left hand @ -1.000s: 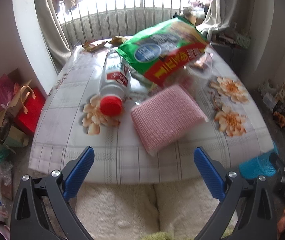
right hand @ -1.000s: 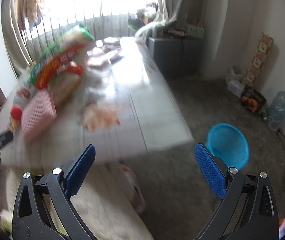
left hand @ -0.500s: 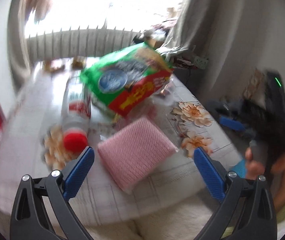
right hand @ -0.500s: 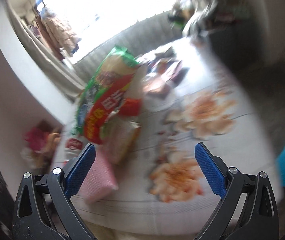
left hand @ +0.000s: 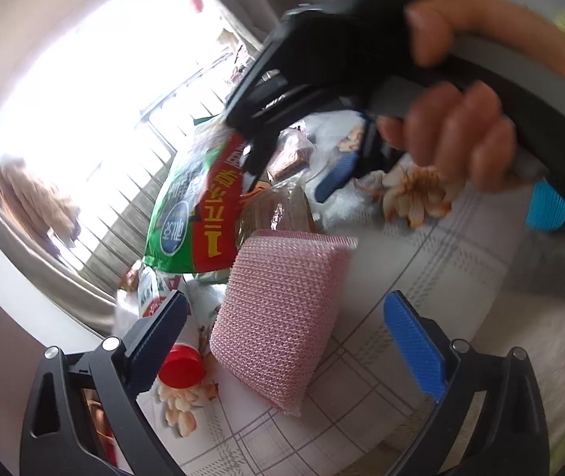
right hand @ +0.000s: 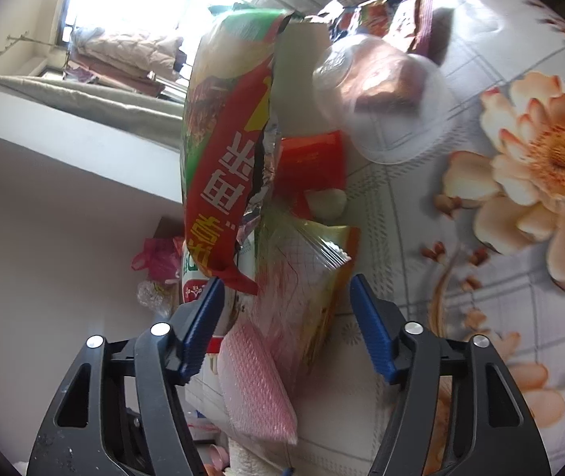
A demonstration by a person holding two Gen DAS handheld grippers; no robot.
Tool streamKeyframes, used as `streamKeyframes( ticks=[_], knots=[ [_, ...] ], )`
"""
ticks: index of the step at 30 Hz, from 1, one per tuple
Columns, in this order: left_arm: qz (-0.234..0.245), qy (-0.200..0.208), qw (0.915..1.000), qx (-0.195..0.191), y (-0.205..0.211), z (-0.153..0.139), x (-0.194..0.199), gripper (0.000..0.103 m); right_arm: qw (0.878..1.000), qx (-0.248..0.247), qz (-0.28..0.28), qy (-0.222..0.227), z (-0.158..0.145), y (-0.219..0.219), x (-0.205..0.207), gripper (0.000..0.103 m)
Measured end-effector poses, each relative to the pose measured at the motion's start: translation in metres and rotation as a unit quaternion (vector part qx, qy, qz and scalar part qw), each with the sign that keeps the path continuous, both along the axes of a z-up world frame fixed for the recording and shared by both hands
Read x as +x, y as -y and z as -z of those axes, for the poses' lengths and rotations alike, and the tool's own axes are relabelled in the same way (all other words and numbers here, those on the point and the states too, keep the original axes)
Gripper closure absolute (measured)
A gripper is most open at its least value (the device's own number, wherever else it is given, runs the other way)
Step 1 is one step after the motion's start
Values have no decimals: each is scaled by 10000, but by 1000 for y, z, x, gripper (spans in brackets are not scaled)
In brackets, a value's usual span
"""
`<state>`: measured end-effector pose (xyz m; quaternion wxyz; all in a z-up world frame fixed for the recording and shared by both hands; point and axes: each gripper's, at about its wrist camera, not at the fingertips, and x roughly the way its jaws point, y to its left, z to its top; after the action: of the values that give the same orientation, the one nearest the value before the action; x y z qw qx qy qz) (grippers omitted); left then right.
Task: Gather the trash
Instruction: 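Grasp the pink knit sponge with the left tool while the right tool grasps a clear plastic bag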
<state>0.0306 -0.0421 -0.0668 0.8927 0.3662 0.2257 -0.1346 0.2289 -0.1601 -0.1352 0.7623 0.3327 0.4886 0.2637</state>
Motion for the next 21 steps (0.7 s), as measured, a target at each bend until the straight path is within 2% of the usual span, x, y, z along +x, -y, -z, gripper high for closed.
streamKeyframes(
  ticks=[5,11,15,18,21],
  knots=[
    [-106,10,9998,186,-1,8,9,15,9999,-3,-59,-156,8,-8,8,62],
    [-288,-124,9994,155,-5,11,28,30,9996,101,-10,-250,10,3,2,84],
    [-441,-268,9987,31,-12,13,44,54,9997,125,28,-220,4,15,-3,90],
    [-517,-178,9984,-114,-17,5,42,64,9998,117,54,-175,3,20,-9,91],
    [-534,-123,9982,-235,-21,-3,36,69,9997,154,113,-172,4,26,-16,92]
  ],
)
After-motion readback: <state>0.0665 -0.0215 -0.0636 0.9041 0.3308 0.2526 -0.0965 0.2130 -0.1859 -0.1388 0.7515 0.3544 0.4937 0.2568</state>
